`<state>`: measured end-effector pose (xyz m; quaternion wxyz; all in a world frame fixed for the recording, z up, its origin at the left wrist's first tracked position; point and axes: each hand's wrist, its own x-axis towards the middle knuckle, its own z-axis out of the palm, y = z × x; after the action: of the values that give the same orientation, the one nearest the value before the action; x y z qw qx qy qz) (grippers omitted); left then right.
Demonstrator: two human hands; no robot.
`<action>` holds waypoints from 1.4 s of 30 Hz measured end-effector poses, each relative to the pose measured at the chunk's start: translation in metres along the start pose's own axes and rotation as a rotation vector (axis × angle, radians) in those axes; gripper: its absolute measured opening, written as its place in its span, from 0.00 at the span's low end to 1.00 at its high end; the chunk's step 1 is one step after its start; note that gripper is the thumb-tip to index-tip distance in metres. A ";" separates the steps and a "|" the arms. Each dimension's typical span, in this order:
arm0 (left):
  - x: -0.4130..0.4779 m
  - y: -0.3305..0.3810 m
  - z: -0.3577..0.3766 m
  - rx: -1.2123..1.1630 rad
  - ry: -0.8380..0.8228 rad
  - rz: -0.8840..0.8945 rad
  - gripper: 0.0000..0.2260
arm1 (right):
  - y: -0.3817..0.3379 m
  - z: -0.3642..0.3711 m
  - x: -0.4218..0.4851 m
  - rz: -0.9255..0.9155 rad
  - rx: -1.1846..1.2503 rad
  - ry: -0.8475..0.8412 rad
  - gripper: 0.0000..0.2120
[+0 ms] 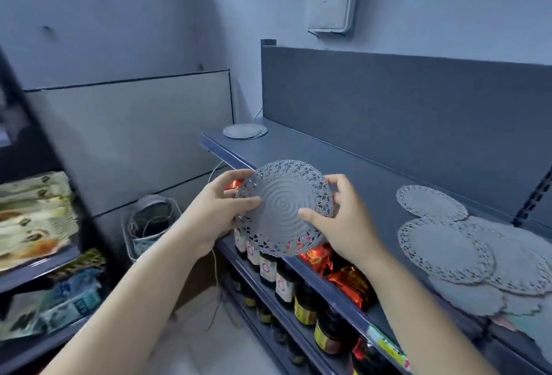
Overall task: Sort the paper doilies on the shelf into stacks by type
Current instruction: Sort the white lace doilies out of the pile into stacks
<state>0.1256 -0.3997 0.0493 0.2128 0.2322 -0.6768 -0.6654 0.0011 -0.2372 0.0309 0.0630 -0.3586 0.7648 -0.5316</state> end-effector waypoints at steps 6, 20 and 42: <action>0.082 0.000 -0.055 -0.086 0.137 0.032 0.17 | 0.005 0.058 0.072 0.109 0.178 -0.125 0.25; 0.319 -0.025 -0.113 0.085 0.143 -0.110 0.25 | 0.057 0.129 0.299 0.189 0.074 -0.118 0.33; 0.615 -0.024 -0.106 1.266 -0.346 0.755 0.24 | 0.125 0.146 0.452 0.454 -0.572 0.058 0.23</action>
<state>-0.3031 -0.8521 0.0154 0.1431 -0.0452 -0.9869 -0.0583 -0.3214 -0.6059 -0.0099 0.0549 -0.1676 0.9441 -0.2785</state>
